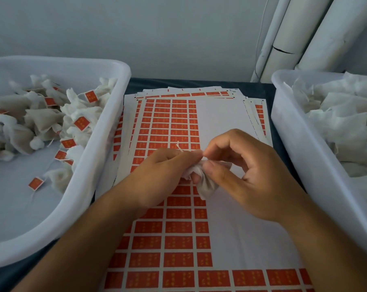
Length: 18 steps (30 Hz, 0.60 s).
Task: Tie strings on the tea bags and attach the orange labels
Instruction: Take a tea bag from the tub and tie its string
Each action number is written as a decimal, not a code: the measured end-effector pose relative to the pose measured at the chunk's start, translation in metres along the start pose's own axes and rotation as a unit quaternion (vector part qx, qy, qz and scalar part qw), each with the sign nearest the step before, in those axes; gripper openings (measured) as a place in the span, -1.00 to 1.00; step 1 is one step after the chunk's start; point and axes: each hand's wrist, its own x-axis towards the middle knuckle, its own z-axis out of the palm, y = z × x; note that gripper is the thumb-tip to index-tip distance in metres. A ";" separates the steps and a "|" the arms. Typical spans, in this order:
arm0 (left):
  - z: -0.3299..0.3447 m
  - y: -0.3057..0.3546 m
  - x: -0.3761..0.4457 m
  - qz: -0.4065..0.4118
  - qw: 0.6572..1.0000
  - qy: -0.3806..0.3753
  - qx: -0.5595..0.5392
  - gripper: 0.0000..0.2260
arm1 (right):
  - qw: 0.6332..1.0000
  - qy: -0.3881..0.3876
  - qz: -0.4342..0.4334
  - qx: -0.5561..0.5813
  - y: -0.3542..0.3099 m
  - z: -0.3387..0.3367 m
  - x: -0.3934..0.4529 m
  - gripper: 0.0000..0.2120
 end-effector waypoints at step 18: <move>0.002 -0.002 0.000 -0.044 0.994 0.095 -0.017 -0.57 | 0.996 -0.015 0.023 -0.091 -0.007 0.007 -0.003 -0.69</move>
